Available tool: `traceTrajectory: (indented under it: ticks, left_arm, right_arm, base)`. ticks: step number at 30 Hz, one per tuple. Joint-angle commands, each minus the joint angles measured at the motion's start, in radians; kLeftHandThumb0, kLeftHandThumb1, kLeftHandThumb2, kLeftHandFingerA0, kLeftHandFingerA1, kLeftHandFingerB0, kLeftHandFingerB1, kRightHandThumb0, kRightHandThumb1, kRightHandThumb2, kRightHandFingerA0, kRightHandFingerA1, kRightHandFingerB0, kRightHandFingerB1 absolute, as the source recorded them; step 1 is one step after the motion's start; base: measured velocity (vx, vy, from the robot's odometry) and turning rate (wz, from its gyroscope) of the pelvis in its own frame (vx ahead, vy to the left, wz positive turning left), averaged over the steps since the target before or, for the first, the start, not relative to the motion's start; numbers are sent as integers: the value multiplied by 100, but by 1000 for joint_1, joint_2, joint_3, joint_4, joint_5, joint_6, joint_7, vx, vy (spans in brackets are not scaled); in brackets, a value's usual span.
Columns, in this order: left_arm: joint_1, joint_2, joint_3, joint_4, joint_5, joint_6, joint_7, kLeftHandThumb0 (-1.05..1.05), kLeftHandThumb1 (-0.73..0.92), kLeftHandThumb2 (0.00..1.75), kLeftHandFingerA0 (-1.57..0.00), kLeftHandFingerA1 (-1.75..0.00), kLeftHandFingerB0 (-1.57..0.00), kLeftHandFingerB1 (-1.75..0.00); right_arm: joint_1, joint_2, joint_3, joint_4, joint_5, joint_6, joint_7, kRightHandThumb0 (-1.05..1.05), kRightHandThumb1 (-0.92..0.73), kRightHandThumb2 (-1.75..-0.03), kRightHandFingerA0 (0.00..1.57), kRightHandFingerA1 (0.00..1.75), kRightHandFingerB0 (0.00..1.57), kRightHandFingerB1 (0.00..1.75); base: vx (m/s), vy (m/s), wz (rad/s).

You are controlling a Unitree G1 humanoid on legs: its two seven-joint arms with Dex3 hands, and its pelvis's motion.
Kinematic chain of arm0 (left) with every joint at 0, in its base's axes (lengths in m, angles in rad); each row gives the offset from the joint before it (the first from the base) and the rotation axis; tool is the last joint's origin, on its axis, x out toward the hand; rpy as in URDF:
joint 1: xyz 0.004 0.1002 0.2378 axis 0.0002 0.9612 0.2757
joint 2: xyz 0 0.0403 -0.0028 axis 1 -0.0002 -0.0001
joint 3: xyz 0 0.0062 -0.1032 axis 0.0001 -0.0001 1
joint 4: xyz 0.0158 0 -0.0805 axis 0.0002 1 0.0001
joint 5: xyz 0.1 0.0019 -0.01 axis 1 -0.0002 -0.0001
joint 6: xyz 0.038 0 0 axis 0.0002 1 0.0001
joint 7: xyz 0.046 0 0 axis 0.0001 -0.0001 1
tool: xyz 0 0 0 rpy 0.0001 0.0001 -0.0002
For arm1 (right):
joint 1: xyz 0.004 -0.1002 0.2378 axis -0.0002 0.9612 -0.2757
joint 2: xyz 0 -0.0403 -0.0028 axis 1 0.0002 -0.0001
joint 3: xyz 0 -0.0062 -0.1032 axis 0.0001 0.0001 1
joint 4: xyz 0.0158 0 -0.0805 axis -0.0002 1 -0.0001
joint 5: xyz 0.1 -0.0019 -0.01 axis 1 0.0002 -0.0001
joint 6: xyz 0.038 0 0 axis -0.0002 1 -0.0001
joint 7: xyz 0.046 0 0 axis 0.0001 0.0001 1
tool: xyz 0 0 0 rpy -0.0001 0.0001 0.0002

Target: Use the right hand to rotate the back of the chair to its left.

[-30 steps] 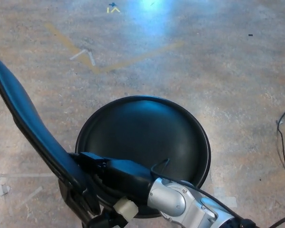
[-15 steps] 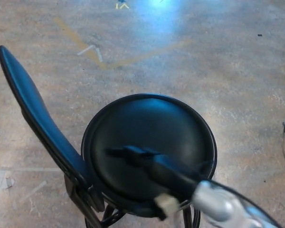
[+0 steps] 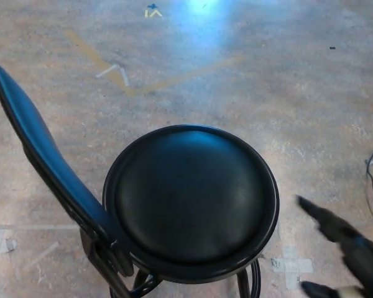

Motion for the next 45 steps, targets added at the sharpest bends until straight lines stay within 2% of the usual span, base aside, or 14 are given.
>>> traceTrajectory:
  ticks: [1,4,6,8,10,12,13,22,23,25,30,33,34,45]
  left_arm:
    - [14,0,-14,2,10,2,1,-46,78,63,-53,-49,-44,-41]
    - [19,-4,-5,4,0,-1,-6,-45,75,61,-49,-45,-41,-39]
    - [21,-4,-8,4,3,-5,-8,-45,75,62,-50,-46,-41,-39]
    - [17,-4,-5,1,-3,-3,-8,-45,76,62,-52,-48,-45,-41]
    - [21,-6,-8,2,1,-3,-7,-44,76,62,-51,-47,-43,-40]
    - [23,-7,-10,3,3,-3,-7,-44,76,62,-51,-47,-43,-40]
    - [22,-7,-15,4,8,-1,-4,-45,76,63,-52,-47,-44,-41]
    - [21,-9,-7,3,-3,-4,-12,-45,73,61,-51,-47,-45,-41]
    - [23,-9,-10,4,1,-6,-11,-46,73,61,-53,-47,-46,-41]
    - [23,-11,-12,3,2,-6,-6,-46,74,61,-52,-48,-45,-41]
    - [20,-15,-9,3,-1,-9,1,-45,76,62,-49,-45,-41,-39]
    - [20,-16,-4,2,-6,-10,-4,-45,76,62,-49,-45,-41,-39]
    - [18,-15,-7,3,-2,-7,-4,-45,75,62,-51,-46,-42,-39]
    - [29,-20,-25,4,15,-16,-5,-48,75,63,-53,-47,-43,-40]
  right_arm:
    - [-48,15,-66,263,32,-3,-140,-105,-86,-67,0,17,0,7]
    - [-117,59,-109,444,89,38,-149,-105,-86,-72,0,47,0,34]
    - [-152,80,-130,531,106,46,-167,-105,-86,-75,0,42,0,30]
    - [-203,102,-152,651,108,103,-209,-105,-90,-78,0,74,0,57]
    - [-230,116,-168,728,111,156,-230,-105,-92,-80,0,97,0,62]
    - [-238,117,-174,755,108,162,-236,-105,-92,-80,0,97,0,62]
    - [-245,123,-174,780,104,194,-241,-105,-92,-86,0,120,0,75]
    - [-233,170,-245,867,151,359,-140,-105,-92,-93,0,137,0,110]
    - [-218,180,-260,871,164,378,-122,-105,-84,-91,28,157,0,118]
    - [-203,191,-278,875,177,404,-106,-105,-83,-93,35,166,0,116]
    - [-185,206,-326,877,208,456,-56,-105,-71,-102,4,138,0,113]
    - [-178,207,-328,875,203,472,-49,-105,-71,-102,4,138,0,113]
    - [-168,213,-340,873,214,473,-41,-105,-50,-132,13,98,2,86]
    - [-185,205,-335,867,220,493,-10,-105,-49,-132,10,92,3,81]
  base:
    - [0,0,0]
    - [0,0,0]
    - [0,0,0]
    - [0,0,0]
    - [0,0,0]
    - [0,0,0]
    - [0,0,0]
    - [0,0,0]
    - [0,0,0]
    - [0,0,0]
    - [0,0,0]
    - [0,0,0]
    - [0,0,0]
    - [0,0,0]
